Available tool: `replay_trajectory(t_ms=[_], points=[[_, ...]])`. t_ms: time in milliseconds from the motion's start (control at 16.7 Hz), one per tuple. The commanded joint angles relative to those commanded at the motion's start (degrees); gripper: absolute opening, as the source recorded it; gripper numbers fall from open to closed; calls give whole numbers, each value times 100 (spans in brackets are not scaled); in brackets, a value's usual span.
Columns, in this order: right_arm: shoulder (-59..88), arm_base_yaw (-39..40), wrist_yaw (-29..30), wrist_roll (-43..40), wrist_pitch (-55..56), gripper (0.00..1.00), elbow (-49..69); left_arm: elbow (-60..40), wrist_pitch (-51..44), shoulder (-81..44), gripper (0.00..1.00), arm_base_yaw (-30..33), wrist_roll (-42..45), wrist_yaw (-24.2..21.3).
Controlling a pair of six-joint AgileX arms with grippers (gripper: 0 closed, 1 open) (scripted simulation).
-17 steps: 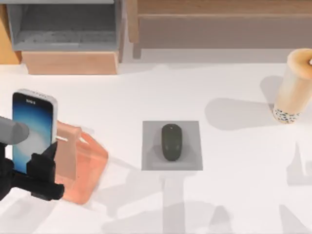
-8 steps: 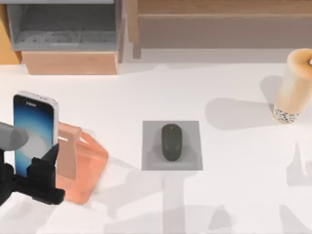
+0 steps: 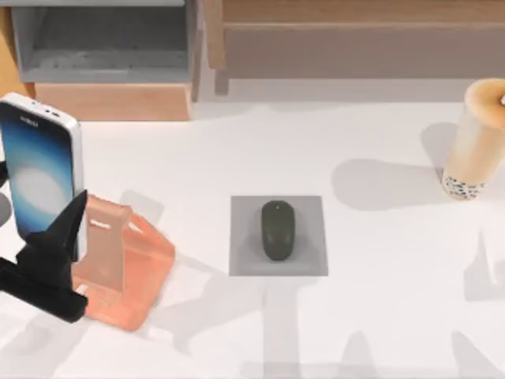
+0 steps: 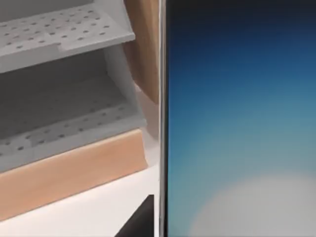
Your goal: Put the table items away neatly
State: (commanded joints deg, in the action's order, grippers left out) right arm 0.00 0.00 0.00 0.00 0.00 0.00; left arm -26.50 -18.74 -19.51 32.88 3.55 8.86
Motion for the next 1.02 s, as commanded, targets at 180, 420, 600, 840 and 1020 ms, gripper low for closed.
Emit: replay_trajectory(t_ms=[180,420,600,840,1020], points=[[0,0,0,0,0,100,0,341,421,-660,0,-125,-50,-137],[0,0,0,0,0,100,0,654,990,-1738,0,-383,-424,-76],[0,0,0,0,0,100,0,666,1275,-2100,0,-433,-647,-36],[0,0,0,0,0,100,0,667,1284,-2109,0,-433,-654,-35],[0,0,0,0,0,100,0,667,1284,-2109,23,-433,-654,-35]])
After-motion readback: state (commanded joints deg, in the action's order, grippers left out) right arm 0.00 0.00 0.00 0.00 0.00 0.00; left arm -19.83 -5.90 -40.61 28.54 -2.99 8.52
